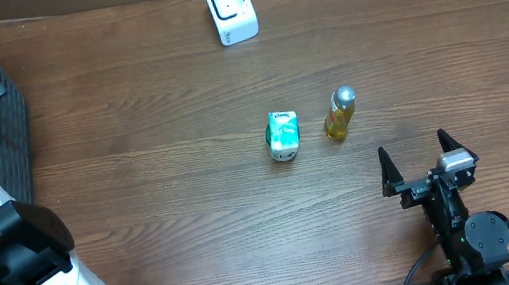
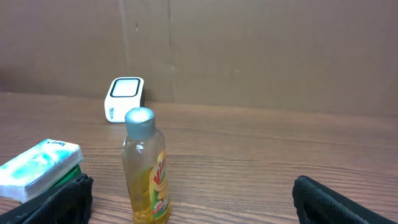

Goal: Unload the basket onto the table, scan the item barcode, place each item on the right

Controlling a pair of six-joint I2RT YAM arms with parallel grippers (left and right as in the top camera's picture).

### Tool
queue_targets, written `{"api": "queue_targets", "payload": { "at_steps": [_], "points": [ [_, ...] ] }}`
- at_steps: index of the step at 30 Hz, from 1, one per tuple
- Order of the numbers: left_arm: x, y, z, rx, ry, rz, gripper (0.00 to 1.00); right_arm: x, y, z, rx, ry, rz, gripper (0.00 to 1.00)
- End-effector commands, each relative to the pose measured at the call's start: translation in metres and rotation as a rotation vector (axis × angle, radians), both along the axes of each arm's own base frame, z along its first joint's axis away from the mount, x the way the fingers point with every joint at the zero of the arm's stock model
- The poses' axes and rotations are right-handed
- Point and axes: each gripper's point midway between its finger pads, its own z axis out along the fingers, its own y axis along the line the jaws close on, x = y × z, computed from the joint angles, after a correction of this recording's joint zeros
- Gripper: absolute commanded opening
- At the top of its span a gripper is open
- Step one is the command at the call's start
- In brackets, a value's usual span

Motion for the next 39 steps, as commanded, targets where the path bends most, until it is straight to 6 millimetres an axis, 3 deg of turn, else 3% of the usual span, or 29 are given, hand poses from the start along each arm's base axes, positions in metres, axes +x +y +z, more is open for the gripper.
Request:
{"api": "queue_targets", "payload": {
  "at_steps": [1, 27, 36, 39],
  "points": [
    [-0.005, 0.010, -0.007, -0.014, 0.015, 0.015, 1.00, 0.001, 0.000, -0.004, -0.002, 0.007, 0.001, 1.00],
    [-0.008, 0.018, -0.005, 0.047, 0.053, -0.017, 1.00, 0.001, 0.000, -0.004, -0.002, 0.007, 0.001, 1.00],
    [-0.019, 0.053, -0.012, 0.081, 0.072, -0.012, 0.99, 0.001, 0.000, -0.004, -0.002, 0.007, 0.001, 1.00],
    [-0.020, 0.059, -0.015, 0.007, 0.022, -0.049, 1.00, 0.001, 0.000, -0.004, -0.002, 0.007, 0.001, 1.00]
  ]
}}
